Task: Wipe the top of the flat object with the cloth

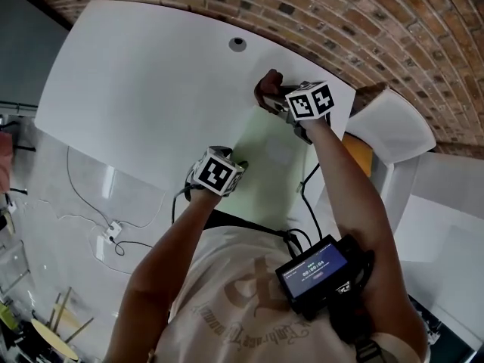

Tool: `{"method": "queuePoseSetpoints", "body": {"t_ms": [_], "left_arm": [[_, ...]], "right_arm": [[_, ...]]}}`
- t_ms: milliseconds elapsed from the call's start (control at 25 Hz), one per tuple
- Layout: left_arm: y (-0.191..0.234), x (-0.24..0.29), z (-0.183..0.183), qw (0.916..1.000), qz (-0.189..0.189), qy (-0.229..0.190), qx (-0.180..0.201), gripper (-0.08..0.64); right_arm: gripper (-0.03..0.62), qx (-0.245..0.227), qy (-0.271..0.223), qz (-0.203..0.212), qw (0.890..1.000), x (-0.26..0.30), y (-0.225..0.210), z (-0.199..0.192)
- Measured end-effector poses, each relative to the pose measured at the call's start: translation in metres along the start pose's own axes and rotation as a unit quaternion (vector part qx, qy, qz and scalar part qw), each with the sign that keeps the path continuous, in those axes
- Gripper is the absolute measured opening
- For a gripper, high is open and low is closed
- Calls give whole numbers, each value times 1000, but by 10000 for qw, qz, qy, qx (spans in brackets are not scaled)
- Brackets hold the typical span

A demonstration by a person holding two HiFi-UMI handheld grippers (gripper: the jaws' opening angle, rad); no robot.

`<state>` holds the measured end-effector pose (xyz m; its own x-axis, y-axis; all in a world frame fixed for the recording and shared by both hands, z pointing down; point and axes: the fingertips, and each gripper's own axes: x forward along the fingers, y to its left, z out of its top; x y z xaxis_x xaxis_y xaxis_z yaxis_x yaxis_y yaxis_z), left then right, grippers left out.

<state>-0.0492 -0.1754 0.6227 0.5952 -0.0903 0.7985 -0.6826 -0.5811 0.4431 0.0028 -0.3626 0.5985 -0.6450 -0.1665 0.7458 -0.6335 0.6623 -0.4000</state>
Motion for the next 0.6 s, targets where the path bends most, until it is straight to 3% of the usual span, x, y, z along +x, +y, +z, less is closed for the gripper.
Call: {"method": "queuePoseSetpoints", "body": {"t_ms": [160, 360, 600], "left_arm": [[4, 4, -4, 9999, 118, 40, 13, 242], [8, 6, 1, 9993, 283, -204, 138, 241], [7, 5, -5, 9996, 201, -117, -170, 242]], "right_arm": [[94, 205, 259, 235, 9992, 17, 1, -6], [94, 466, 494, 386, 9969, 25, 0, -20], [94, 807, 684, 393, 9936, 4, -11, -45]]}}
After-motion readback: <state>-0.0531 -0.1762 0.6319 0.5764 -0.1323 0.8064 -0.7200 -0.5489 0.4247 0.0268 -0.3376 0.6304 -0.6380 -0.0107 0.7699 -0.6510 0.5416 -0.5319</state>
